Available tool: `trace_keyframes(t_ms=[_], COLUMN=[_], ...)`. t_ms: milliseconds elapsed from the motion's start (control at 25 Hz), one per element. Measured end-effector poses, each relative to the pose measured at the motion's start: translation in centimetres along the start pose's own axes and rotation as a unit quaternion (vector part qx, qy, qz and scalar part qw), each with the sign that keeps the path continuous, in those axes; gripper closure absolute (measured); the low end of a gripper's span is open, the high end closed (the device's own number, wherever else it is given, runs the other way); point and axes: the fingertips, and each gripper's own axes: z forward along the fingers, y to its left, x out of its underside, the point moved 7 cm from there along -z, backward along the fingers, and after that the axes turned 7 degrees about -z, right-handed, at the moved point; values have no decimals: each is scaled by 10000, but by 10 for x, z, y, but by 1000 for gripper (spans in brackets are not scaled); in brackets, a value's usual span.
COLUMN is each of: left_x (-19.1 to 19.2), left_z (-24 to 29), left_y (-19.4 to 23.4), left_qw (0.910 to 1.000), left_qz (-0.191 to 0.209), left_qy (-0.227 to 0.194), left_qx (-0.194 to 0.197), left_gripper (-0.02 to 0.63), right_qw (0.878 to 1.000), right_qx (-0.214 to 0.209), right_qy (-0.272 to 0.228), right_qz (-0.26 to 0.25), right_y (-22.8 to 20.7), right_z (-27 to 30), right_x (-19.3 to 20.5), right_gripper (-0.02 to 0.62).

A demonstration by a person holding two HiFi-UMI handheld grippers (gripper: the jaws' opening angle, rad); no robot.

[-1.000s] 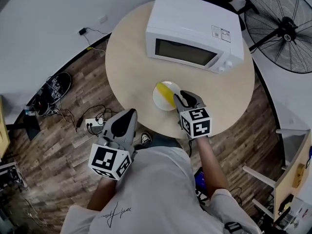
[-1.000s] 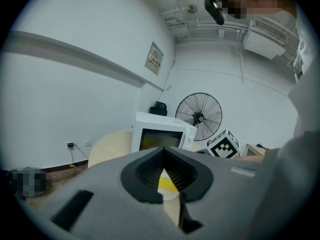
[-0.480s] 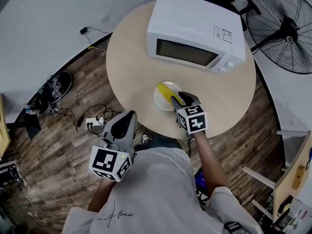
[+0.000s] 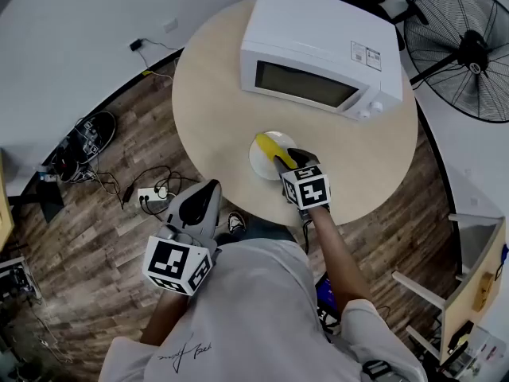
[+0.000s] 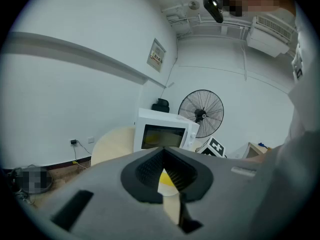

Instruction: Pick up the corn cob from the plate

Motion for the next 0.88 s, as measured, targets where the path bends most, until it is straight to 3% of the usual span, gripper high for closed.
trace_keyframes(t_ms=[400, 880], left_x=[1, 3], left_z=[-1, 3], left_y=[5, 13], left_qw=[9999, 9997], left_qz=[-47, -140], left_qy=[53, 100], left_qx=[-72, -182], left_gripper=[614, 614], right_qw=[9977, 9942], right_qx=[37, -86], right_qy=[486, 826], right_qz=[-476, -686], right_y=[3, -3], right_z=[24, 51], right_x=[2, 5], right_gripper=[413, 371])
